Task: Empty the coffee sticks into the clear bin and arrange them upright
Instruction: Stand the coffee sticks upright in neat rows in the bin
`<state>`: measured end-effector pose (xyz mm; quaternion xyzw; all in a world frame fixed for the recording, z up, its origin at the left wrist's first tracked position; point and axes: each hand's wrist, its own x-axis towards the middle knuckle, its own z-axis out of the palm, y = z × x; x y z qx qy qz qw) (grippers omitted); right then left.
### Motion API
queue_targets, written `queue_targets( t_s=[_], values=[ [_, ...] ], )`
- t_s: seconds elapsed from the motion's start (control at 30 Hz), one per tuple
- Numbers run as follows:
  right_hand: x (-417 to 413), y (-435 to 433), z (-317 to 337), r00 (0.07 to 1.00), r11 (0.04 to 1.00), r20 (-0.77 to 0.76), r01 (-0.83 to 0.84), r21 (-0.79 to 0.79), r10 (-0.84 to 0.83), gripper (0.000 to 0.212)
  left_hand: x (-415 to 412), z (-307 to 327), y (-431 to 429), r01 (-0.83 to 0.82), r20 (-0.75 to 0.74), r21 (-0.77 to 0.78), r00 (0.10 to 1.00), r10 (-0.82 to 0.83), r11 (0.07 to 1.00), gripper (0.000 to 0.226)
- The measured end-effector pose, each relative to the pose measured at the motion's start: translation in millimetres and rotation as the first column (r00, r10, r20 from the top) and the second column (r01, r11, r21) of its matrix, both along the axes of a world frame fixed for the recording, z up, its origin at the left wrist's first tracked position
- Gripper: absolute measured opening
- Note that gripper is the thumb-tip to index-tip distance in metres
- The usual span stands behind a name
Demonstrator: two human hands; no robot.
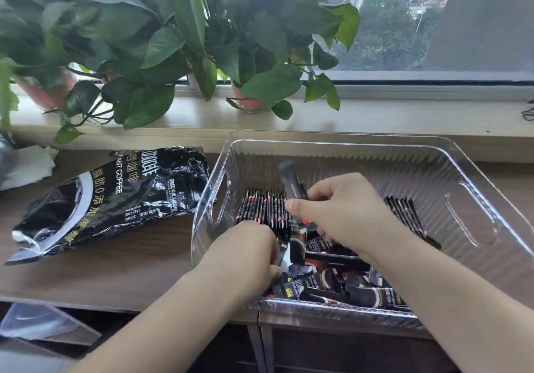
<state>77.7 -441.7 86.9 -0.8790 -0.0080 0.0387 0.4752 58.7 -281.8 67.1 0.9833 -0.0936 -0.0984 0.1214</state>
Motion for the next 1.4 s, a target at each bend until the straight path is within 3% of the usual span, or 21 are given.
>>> queue_targets(
  t_s=[0.07,0.13,0.2,0.43,0.63,0.7,0.8,0.87,1.0,1.07,1.2,1.4],
  values=[
    [1.3,-0.3,-7.1,1.000,1.000,-0.008,0.011,-0.018,-0.011,0.036,-0.2,-10.8,0.3,-0.065,0.063,0.094,0.996,0.059,0.993,0.026],
    [2.6,-1.6,-11.3,0.999,0.999,-0.001,0.033,-0.031,-0.033,0.039,-11.2,-14.6,-5.5,-0.137,0.019,0.118,0.991,0.136,0.983,0.037],
    [3.5,-3.0,-13.5,0.999,0.998,0.008,0.052,-0.042,-0.052,0.040,-11.1,-16.3,-8.4,-0.178,0.079,0.103,0.982,0.170,0.979,0.040],
    [2.0,-8.9,-17.5,0.999,0.998,0.008,0.053,-0.041,-0.052,0.043,-13.1,-7.2,-13.3,-0.217,0.072,0.155,0.976,0.208,0.964,0.030],
    [0.7,-9.6,-16.4,0.999,0.996,-0.004,0.041,-0.078,-0.041,0.047,-17.8,2.7,-17.8,-0.180,0.105,0.345,0.983,0.153,0.921,0.039],
    [0.8,-9.1,-16.9,0.999,0.996,-0.012,0.032,-0.080,-0.033,0.049,-19.6,5.5,-18.2,-0.163,0.154,0.323,0.981,0.119,0.932,0.035],
    [1.0,-9.1,-15.6,0.999,0.996,-0.041,0.026,-0.082,-0.029,0.048,-26.2,1.6,-8.4,-0.045,0.443,0.196,0.895,-0.047,0.980,0.024],
    [2.3,-10.2,-12.8,0.997,0.996,-0.074,0.025,-0.086,-0.031,0.044,-35.9,-3.8,3.2,0.025,0.613,0.144,0.782,-0.109,0.989,0.030],
    [6.1,-7.3,-8.7,0.983,0.997,-0.182,-0.009,-0.072,-0.004,0.038,-55.1,-3.6,22.5,0.020,0.733,0.157,0.668,-0.130,0.987,0.047],
    [6.9,-0.5,-9.3,0.977,0.997,-0.212,-0.035,-0.073,0.019,0.037,-61.7,-3.4,29.9,-0.048,0.765,0.134,0.640,-0.072,0.990,0.051],
    [4.7,22.4,-12.3,0.957,0.986,-0.272,-0.135,-0.095,0.104,0.032,-64.3,-12.9,46.5,-0.115,0.739,0.000,0.670,0.078,0.993,0.067],
    [1.7,49.9,-25.8,0.930,0.965,-0.330,-0.217,-0.146,0.159,0.030,-59.3,-29.4,61.6,-0.076,0.671,-0.154,0.724,0.161,0.985,0.077]
  ],
)
